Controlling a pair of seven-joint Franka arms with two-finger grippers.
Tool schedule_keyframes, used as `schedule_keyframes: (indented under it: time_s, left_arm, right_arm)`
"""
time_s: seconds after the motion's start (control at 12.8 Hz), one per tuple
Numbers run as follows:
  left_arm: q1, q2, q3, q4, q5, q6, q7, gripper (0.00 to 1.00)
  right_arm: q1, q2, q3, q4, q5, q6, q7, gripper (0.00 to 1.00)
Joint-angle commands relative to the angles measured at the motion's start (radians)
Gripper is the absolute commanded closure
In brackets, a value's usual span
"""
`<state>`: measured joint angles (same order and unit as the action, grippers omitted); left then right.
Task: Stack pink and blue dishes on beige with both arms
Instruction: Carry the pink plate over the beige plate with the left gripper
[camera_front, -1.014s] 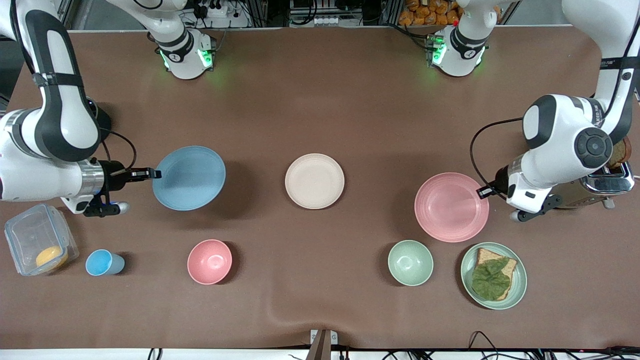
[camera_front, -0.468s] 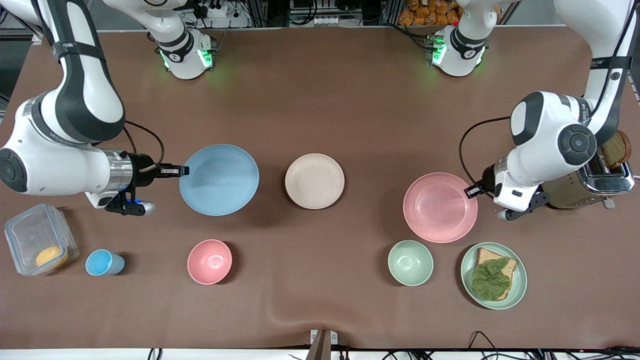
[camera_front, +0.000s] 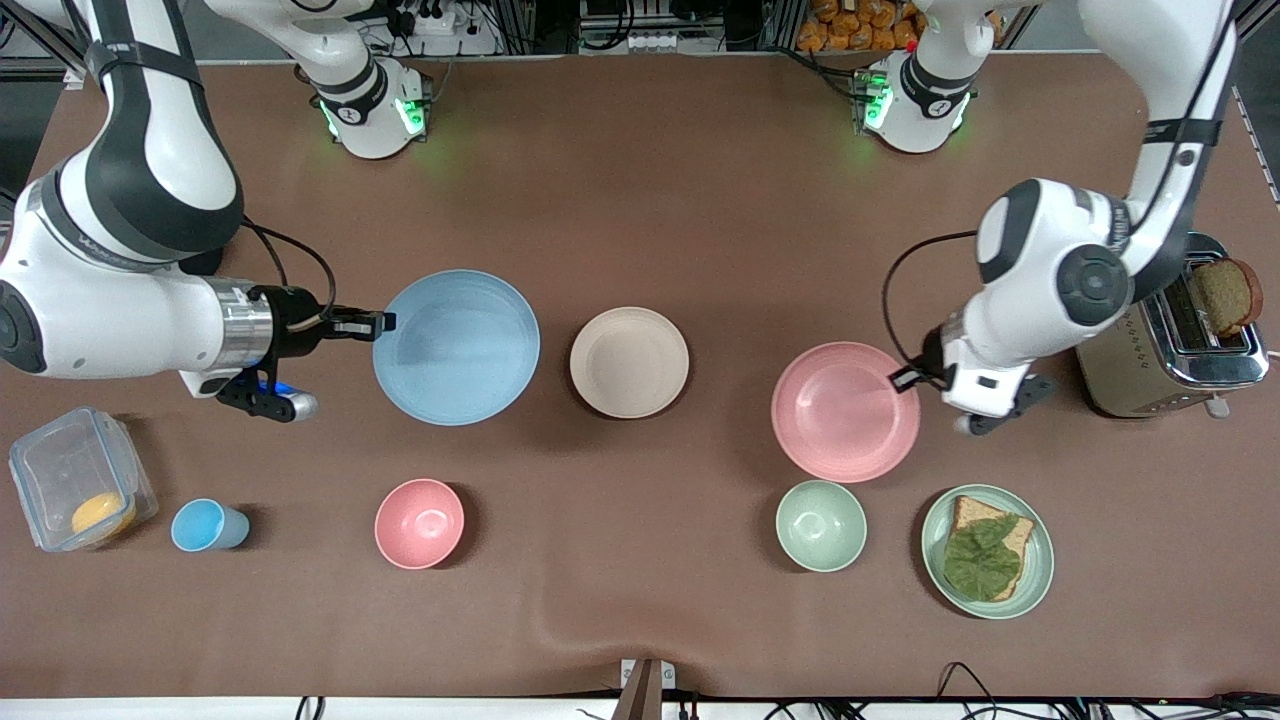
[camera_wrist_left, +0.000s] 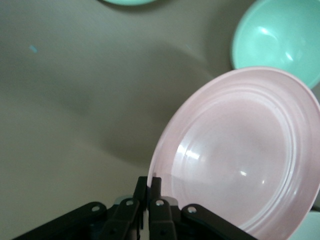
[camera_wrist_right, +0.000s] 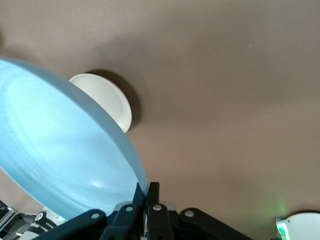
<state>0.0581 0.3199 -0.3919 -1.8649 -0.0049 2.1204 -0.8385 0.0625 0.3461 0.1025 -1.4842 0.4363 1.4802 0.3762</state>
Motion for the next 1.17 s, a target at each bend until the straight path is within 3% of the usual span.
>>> schedule_keyframes:
  time_s: [0.0,0.16,0.47,0.86,1.09]
  left_arm:
    - [-0.148,0.103,0.001,0.114,-0.021,-0.017,-0.173,1.0]
    - [-0.231,0.123,0.002,0.132,-0.02,-0.01,-0.241,1.0]
    - [-0.346,0.104,0.002,0.073,-0.014,0.035,-0.35,1.0]
    - [-0.431,0.085,0.002,-0.086,-0.009,0.307,-0.454,1.0]
    - [-0.454,0.113,0.002,-0.123,-0.006,0.41,-0.471,1.0]
  right_arm:
    - [-0.054,-0.004,-0.014,0.005,0.015,-0.073,-0.008,1.0]
    - [-0.085,-0.003,-0.015,0.002,0.012,-0.104,-0.077,1.0]
    - [-0.093,-0.001,-0.015,0.001,-0.03,-0.104,-0.097,1.0]
    - [-0.11,0.004,-0.015,-0.001,-0.041,-0.104,-0.129,1.0]
    - [-0.112,0.005,-0.015,-0.004,-0.041,-0.104,-0.131,1.0]
